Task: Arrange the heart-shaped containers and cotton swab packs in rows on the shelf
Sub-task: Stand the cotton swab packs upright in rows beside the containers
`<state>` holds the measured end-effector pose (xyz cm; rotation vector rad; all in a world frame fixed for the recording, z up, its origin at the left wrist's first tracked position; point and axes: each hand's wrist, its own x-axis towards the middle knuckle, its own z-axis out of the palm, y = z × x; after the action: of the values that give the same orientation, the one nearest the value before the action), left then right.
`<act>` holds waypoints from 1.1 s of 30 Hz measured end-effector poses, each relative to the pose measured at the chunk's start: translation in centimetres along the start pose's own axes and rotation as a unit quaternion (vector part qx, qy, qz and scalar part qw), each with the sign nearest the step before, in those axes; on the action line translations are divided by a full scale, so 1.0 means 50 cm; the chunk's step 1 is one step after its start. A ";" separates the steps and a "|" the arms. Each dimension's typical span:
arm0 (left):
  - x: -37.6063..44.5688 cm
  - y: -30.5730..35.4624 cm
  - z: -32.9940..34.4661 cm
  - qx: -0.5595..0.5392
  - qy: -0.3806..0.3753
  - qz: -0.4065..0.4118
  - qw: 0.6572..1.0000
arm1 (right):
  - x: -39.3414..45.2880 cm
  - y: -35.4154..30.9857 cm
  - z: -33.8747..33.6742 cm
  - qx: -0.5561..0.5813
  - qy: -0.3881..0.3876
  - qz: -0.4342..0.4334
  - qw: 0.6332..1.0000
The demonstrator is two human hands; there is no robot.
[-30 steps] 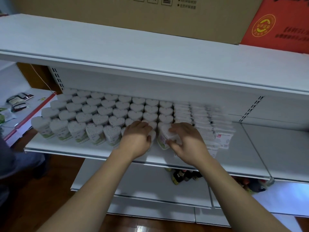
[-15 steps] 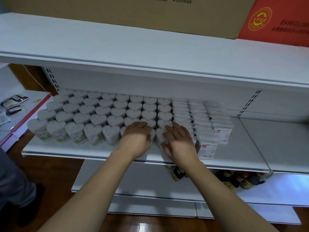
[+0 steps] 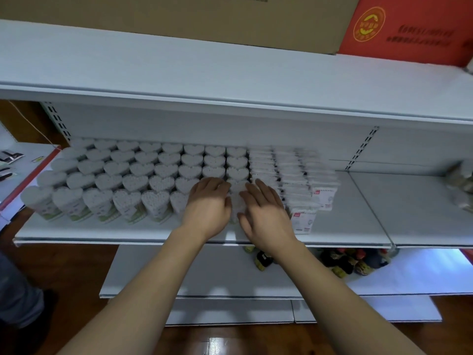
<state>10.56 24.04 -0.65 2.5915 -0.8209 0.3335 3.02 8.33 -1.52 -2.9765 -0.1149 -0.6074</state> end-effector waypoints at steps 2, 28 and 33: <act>0.007 0.033 0.001 0.001 0.013 0.007 1.000 | -0.015 0.020 -0.024 0.014 0.015 0.013 1.000; 0.213 0.985 0.339 -0.001 -0.089 0.079 0.993 | -0.449 0.944 -0.294 -0.095 0.014 0.288 0.953; 0.299 1.088 0.443 -0.014 -0.151 0.120 0.981 | -0.460 1.113 -0.272 -0.091 -0.101 0.354 0.925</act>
<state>-7.41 -33.81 1.00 2.5551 -1.2391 -0.0076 -18.09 -49.67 -2.83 -2.9159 1.0025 -0.2203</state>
